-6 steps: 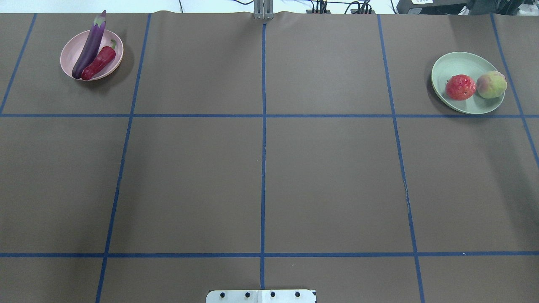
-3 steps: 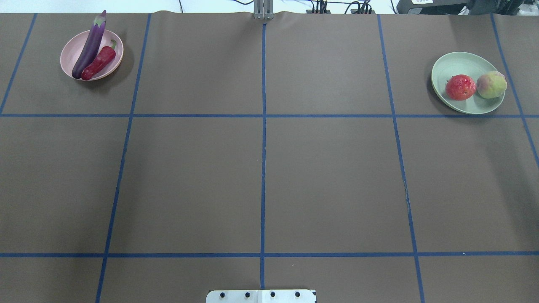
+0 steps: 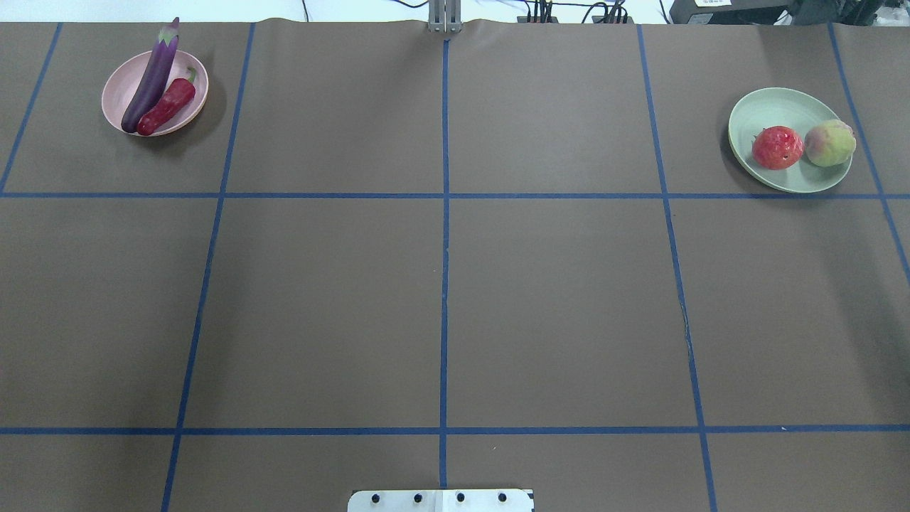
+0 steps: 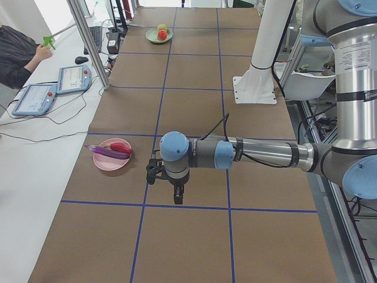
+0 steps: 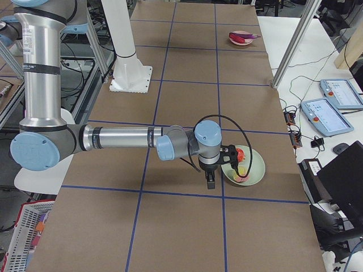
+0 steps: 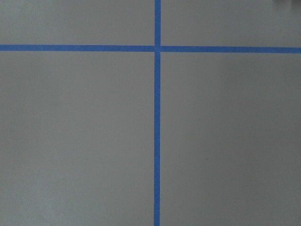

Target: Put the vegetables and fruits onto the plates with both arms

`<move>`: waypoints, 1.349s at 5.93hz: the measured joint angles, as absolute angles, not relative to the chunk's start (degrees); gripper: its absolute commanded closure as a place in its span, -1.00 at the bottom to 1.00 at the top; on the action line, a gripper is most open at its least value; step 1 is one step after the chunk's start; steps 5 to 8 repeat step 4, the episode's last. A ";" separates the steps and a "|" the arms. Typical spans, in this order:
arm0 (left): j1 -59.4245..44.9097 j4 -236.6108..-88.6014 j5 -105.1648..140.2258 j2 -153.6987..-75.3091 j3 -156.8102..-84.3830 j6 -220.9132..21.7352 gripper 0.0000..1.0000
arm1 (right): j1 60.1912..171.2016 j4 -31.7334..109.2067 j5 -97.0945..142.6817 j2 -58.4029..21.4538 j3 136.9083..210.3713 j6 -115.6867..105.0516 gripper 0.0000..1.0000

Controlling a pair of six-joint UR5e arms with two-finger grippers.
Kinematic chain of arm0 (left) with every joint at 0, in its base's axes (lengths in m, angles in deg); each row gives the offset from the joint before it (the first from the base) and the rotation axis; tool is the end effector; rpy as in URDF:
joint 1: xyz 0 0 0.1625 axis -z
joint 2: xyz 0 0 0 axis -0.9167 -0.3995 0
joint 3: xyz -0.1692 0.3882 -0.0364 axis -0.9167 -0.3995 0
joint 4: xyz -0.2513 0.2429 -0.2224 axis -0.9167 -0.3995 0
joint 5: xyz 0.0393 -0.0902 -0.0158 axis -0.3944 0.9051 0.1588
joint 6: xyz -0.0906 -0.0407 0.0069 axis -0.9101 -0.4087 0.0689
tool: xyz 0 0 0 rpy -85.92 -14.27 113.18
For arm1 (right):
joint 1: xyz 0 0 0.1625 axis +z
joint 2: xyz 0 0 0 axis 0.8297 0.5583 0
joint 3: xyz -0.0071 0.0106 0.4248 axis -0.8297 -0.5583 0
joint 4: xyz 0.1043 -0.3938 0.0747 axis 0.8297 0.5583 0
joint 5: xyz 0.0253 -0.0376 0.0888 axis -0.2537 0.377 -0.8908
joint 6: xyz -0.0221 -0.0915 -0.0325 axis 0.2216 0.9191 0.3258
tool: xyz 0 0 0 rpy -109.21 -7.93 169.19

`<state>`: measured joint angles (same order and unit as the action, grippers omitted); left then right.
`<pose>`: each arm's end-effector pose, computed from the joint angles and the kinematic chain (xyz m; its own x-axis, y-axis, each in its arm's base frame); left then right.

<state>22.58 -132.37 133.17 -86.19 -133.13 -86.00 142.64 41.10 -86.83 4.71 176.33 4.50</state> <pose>-0.0531 -0.4280 0.6162 0.6798 0.0021 -0.7334 -0.0032 1.0000 -0.0001 0.0368 -0.4866 0.6171 0.7267 -0.0874 0.6814 -0.0266 0.9875 0.1550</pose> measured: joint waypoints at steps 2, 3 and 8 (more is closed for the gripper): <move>22.58 -132.40 133.19 -86.20 -133.16 -86.00 -1.00 | 142.57 41.09 -86.87 4.71 176.35 4.50 -1.00; 22.58 -132.53 133.19 -86.21 -133.20 -86.00 -1.00 | 142.52 41.07 -86.83 4.71 176.36 4.53 -1.00; 22.58 -132.98 133.19 -86.21 -133.06 -86.00 -1.00 | 142.49 41.03 -86.76 4.71 176.31 4.57 -1.00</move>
